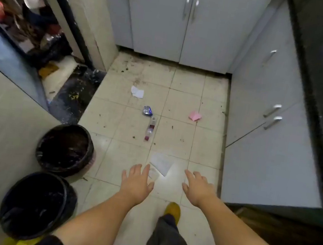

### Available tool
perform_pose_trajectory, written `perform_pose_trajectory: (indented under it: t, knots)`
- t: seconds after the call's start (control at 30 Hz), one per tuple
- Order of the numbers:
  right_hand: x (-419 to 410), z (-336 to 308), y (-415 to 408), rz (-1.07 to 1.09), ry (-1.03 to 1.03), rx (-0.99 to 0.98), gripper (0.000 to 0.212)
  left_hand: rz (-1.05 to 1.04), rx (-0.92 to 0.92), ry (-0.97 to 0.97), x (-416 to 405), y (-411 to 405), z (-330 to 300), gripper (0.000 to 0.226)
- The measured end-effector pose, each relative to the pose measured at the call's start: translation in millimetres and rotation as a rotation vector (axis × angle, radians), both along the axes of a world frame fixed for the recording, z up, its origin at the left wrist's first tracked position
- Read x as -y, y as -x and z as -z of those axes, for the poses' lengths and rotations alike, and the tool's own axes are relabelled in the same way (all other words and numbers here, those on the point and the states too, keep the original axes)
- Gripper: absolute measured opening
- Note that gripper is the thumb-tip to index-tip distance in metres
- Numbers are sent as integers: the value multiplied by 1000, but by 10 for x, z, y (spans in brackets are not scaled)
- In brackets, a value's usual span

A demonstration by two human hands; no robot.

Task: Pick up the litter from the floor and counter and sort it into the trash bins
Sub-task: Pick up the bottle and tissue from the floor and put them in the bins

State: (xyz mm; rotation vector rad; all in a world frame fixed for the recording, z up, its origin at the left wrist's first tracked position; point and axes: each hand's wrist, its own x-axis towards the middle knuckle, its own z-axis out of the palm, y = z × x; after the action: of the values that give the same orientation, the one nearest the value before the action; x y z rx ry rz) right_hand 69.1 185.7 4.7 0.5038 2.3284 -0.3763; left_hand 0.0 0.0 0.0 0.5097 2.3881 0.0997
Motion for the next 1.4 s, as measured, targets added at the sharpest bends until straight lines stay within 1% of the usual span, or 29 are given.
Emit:
perform_pose_trajectory:
  t: [0.13,0.27,0.43,0.53,0.6,0.63,0.7,0.8,0.87,0.97,1.03,1.07,1.13,1.17,1.2,1.23,1.27,1.3,1.33,1.4]
  knots:
    - [-568,529,414,-89,-34,83,53,-56,73,47,-394,222,526,65]
    - [-783,1315,804,-186,-5,133,51,-28,119,111,-562,434,1306,66]
    - [-782,2632,1134,-240,24,139,50,5,170,141,-672,675,2584,66]
    - [-743,3539,1267,-275,18,136,50,42,178,142,-733,725,3480,59]
    - [-703,4120,1349,-305,36,138,53,124,222,154,-726,737,4091,56]
    - [-684,4413,1384,-324,48,135,55,199,240,162,-697,742,4407,57]
    - [-664,4948,1456,-378,63,108,61,396,247,186,-598,769,4962,62]
    - [-652,5594,1591,-485,101,55,69,693,177,143,-425,846,5621,72]
    - [-659,5885,1684,-600,101,31,73,807,131,114,-323,916,5958,75]
    - [-697,6168,1787,-723,61,4,72,936,26,10,-233,1031,6265,69]
    - [-708,6266,1842,-753,61,-59,62,1003,-62,-84,-201,1112,6369,61]
    - [-697,6296,1863,-756,79,-108,54,1003,-68,-119,-202,1166,6402,57]
    - [-649,6340,1902,-782,130,-198,41,939,-65,-189,-269,1262,6413,49]
    - [-616,6351,1917,-787,140,-190,39,860,-23,-207,-313,1312,6399,44]
    - [-583,6360,1941,-757,142,-160,38,736,42,-208,-377,1360,6360,40]
    - [-553,6344,1972,-677,133,-123,38,590,107,-196,-445,1413,6285,36]
    - [-539,6303,2015,-572,132,-82,38,431,123,-208,-490,1481,6212,32]
    - [-540,6243,2080,-443,149,-72,35,281,96,-229,-528,1594,6147,29]
    - [-554,6183,2158,-325,174,-103,29,128,41,-269,-558,1734,6061,24]
    - [-621,6056,2344,-170,196,-180,17,-181,-79,-335,-597,2082,5884,11]
